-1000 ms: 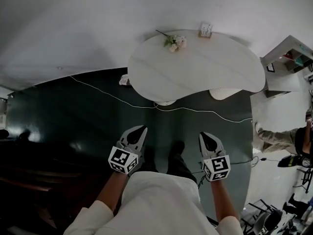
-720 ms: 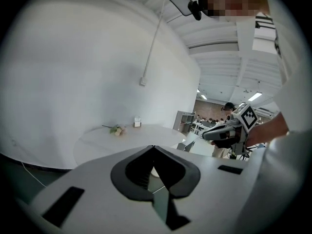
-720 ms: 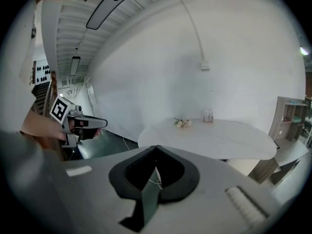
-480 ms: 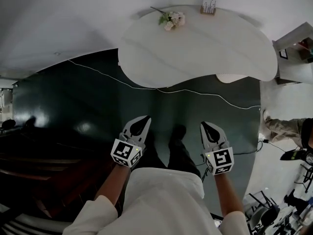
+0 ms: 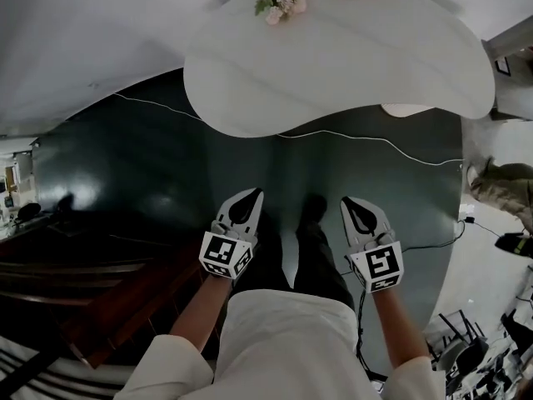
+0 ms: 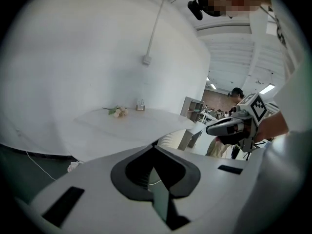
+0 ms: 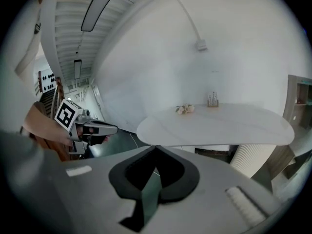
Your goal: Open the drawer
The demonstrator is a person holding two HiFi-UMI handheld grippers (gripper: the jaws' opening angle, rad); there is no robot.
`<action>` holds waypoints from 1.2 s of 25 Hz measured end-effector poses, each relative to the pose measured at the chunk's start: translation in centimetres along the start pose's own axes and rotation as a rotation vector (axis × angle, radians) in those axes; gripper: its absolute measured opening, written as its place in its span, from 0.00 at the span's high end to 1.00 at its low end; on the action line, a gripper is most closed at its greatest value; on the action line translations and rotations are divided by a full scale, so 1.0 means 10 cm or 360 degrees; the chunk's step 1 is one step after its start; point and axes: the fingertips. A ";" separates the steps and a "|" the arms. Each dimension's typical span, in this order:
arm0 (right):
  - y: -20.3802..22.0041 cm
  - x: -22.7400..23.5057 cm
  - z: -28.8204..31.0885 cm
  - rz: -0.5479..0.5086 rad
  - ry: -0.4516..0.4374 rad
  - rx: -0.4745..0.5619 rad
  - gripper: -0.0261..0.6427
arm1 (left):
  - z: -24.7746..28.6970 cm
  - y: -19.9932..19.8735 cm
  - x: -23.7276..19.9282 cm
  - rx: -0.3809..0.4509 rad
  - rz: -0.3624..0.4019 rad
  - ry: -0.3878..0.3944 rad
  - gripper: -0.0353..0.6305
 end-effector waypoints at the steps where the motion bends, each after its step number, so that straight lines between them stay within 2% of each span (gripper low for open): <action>1: 0.04 0.02 0.03 0.0007 -0.0006 0.0001 0.94 | 0.07 0.06 0.00 -0.0010 -0.0010 -0.0005 0.94; 8: 0.51 0.10 0.26 0.0068 -0.0038 -0.0040 0.94 | 0.48 0.49 0.02 -0.0080 -0.0044 0.0005 0.94; 14: 0.82 0.16 0.51 0.0142 -0.0055 -0.0030 0.94 | 0.86 0.85 -0.09 -0.0158 -0.0027 0.0019 0.94; 21: 1.32 0.20 0.83 0.0188 -0.0062 -0.0052 0.94 | 1.31 1.35 -0.35 -0.0245 0.0011 0.0005 0.94; 30: 1.79 0.24 1.29 0.0293 -0.0033 -0.0042 0.94 | 1.82 1.84 -0.83 -0.0283 0.0062 -0.0101 0.94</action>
Point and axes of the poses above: the fingertips, and each gripper's own axes: z forward along the fingers, x to its right, y out of its underside, and after that the axes turned 3 degrees about y, right-handed
